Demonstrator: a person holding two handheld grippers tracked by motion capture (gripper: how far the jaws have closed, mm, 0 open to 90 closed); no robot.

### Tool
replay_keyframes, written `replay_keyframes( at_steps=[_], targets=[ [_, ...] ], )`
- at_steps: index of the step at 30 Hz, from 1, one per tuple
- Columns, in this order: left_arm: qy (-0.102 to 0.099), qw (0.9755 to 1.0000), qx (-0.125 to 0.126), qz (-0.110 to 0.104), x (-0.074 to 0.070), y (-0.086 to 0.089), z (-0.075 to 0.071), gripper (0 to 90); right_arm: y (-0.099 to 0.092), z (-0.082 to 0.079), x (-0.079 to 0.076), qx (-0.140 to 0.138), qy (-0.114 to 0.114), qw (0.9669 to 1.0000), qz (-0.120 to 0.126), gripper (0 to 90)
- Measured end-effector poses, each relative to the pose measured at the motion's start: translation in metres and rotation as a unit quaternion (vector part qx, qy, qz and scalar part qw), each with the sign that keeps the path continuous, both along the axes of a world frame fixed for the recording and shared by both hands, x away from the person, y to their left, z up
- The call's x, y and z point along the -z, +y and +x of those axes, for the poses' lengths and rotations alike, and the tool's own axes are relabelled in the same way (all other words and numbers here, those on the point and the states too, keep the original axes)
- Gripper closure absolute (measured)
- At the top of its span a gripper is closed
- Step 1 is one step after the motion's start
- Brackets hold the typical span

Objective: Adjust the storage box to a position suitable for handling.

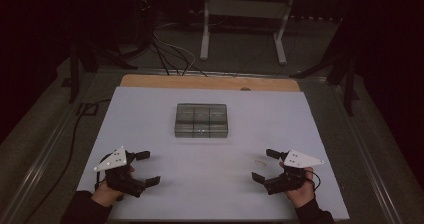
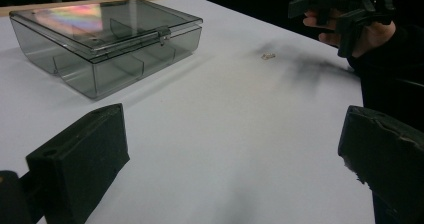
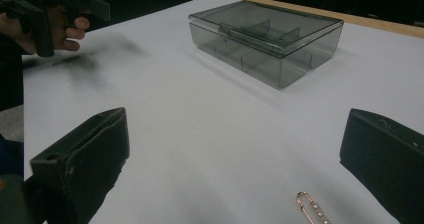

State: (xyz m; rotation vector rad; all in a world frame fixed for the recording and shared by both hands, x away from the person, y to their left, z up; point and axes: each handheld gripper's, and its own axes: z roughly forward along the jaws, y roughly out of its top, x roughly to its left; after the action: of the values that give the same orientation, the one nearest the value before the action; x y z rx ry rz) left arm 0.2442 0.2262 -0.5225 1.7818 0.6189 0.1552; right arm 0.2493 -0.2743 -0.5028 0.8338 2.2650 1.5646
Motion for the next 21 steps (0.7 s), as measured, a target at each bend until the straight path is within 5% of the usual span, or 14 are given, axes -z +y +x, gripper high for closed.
replay_keyframes(
  at_steps=[9,16,21],
  targets=[
    [0.000,1.0000,0.004,0.002,0.000,-0.001,0.000,0.8,0.002,0.000,0.000,-0.008,0.001,1.0000,-0.001,0.0],
    [0.003,1.0000,0.005,-0.004,-0.004,-0.001,0.000,0.8,0.004,-0.002,-0.006,-0.006,-0.023,0.9997,0.005,0.0],
    [-0.001,0.9999,0.013,-0.009,-0.016,-0.004,0.003,0.8,0.009,0.003,-0.017,-0.029,-0.052,0.9979,0.026,0.0]
  ],
)
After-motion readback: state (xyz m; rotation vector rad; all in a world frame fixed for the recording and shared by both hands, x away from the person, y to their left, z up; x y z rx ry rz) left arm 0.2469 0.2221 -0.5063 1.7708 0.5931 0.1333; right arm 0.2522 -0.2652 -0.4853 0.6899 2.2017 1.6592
